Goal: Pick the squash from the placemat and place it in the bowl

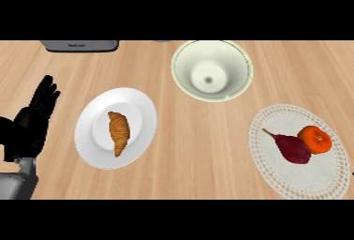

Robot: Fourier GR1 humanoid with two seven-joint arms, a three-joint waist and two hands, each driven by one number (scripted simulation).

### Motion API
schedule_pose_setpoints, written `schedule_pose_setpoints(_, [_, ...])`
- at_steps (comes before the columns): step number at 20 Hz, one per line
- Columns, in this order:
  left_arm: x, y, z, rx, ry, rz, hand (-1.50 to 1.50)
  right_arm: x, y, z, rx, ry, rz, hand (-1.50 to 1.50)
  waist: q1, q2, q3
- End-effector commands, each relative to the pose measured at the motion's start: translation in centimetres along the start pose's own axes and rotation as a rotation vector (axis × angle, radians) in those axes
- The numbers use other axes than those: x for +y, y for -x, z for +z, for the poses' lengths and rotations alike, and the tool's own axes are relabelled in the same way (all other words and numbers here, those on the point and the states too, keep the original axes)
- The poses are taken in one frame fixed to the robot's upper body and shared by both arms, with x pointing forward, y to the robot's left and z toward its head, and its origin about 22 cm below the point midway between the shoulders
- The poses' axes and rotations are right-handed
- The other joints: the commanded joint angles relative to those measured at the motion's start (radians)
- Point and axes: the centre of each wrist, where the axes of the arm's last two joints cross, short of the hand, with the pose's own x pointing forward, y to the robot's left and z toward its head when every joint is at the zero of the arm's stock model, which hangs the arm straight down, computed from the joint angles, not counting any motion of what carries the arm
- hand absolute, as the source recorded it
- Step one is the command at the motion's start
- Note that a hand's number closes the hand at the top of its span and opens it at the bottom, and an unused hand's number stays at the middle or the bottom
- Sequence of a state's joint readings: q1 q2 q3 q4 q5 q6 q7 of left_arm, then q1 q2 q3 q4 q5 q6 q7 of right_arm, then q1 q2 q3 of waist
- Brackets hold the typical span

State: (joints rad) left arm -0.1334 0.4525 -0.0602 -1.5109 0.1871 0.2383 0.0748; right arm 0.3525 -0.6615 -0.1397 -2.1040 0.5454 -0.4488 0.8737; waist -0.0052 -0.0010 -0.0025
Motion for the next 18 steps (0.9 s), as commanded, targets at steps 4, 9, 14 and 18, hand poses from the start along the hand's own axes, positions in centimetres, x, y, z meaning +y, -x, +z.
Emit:
schedule_pose_setpoints(4, [0.0, -0.8, -1.1, -0.006, 0.019, 0.004, 0.0, -2.3, -4.4, -3.4, 0.076, -0.2, 0.209, -1.5, 0.022, 0.007, 0.0])
schedule_pose_setpoints(9, [-1.4, -1.3, -0.8, -0.013, 0.024, 0.006, 0.0, -1.0, -4.6, -7.2, 0.189, -0.357, 0.279, -1.5, 0.035, 0.007, 0.002])
schedule_pose_setpoints(14, [-0.6, -2.2, -1.3, -0.011, 0.028, 0.013, 0.0, 0.3, -3.4, -9.8, 0.216, -0.523, 0.3, -1.5, 0.021, 0.004, 0.003])
schedule_pose_setpoints(18, [-0.6, -1.5, 0.3, -0.021, 0.036, -0.008, 0.0, 2.8, -3.8, -10.6, 0.262, -0.646, 0.319, -1.5, 0.032, 0.003, 0.003])
